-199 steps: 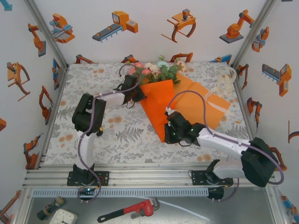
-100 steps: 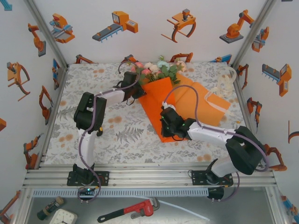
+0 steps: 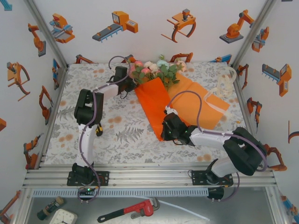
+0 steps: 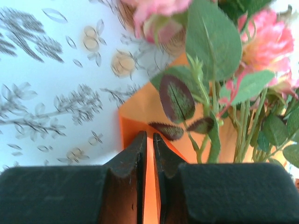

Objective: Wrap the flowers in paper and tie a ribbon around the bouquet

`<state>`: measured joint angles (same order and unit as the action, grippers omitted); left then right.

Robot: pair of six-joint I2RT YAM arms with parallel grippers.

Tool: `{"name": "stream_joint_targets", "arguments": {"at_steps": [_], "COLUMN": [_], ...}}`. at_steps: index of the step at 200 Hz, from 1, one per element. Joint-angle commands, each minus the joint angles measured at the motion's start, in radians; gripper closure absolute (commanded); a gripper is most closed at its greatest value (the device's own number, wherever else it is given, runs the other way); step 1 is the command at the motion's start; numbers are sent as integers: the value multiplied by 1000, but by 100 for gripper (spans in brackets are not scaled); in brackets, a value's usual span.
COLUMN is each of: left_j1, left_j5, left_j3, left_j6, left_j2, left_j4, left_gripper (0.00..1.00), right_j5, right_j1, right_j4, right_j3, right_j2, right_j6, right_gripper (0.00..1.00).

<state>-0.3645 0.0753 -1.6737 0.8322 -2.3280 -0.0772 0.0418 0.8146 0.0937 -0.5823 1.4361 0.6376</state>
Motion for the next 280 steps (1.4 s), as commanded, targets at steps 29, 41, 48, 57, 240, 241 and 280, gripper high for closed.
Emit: {"name": "stream_joint_targets", "arguments": {"at_steps": [29,41,48,57,240,241,280], "left_j1": [72,79,80,75,-324,-324,-310], "left_j5": [71,78,87,100,29,28,13], "left_j3": [-57,-16,19,77,464,462,431], "left_j6": [-66,-65,-62,-56,-96,-96,-113], "left_j2": [21,92,141,213,346,344,296], "left_j4": [14,-2,-15,-39,-67,-65,-49], "left_gripper": [82,82,82,81,81,81,81], "right_j5": [-3,-2,-3,-3,7,6,-152], "right_j1": [-1,-1,-2,-1,-75,-73,-39], "right_j4": [-96,-127,-140,-157,-215,-213,-30], "right_j3": [1,-22,-34,-52,-81,-81,-70], "right_j2": [-10,-25,-33,-48,-119,-125,-114], "right_j6": [10,9,8,8,-41,-41,39], "right_gripper": [100,100,100,100,100,100,100]}}
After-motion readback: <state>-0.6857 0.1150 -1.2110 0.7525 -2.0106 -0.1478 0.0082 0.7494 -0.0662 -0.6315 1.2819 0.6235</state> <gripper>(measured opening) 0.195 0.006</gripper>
